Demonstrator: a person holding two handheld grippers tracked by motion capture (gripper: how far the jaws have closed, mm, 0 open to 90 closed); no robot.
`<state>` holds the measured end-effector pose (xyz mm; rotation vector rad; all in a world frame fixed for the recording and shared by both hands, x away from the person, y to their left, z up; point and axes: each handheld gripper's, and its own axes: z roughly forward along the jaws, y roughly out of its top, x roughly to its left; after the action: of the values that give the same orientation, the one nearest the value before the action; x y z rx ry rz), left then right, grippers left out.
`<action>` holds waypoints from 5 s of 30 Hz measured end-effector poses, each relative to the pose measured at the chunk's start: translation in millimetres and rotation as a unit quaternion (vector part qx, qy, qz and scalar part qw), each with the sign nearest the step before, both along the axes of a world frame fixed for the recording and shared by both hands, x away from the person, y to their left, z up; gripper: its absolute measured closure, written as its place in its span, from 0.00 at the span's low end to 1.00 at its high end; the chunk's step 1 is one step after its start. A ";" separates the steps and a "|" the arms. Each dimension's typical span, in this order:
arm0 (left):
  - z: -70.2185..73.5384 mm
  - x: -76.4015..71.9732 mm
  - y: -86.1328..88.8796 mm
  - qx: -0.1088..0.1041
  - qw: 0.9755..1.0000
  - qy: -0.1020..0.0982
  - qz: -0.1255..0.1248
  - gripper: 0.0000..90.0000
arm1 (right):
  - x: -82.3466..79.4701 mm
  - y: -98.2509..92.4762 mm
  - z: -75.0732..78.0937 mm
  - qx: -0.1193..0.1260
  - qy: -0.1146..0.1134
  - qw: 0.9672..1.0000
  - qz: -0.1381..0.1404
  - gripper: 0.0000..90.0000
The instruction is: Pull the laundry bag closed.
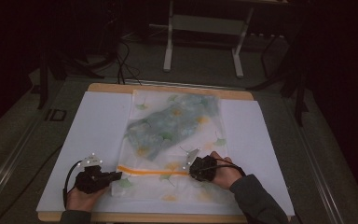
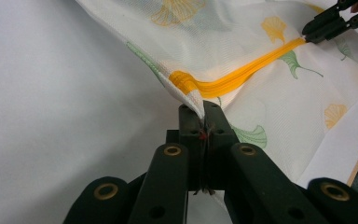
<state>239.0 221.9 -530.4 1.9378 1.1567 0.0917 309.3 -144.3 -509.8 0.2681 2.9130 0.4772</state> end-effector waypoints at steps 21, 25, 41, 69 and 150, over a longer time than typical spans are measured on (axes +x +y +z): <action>-0.2 -0.4 0.3 -0.002 1.000 0.000 0.001 0.98 | 1.1 -15.4 1.0 -0.010 -0.002 1.000 -0.007 0.94; -0.2 -0.2 0.5 -0.001 1.000 0.000 0.000 0.98 | 1.1 -19.5 1.2 -0.009 0.000 1.000 -0.012 0.94; 0.0 -0.5 0.5 -0.001 1.000 0.000 0.001 0.98 | 2.2 -33.5 1.8 -0.012 0.000 1.000 -0.018 0.94; -0.3 -0.3 1.2 0.002 1.000 0.000 0.001 0.98 | 2.7 -65.4 3.7 -0.036 0.001 0.998 -0.043 0.94; 2.4 -11.9 26.0 0.033 0.992 -0.051 0.108 0.71 | 2.1 -168.4 -9.7 0.212 -0.012 0.932 -0.293 0.67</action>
<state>227.2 248.0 -528.1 1.8357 1.3058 0.3442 311.4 -312.8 -519.4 1.1317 2.4825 0.9695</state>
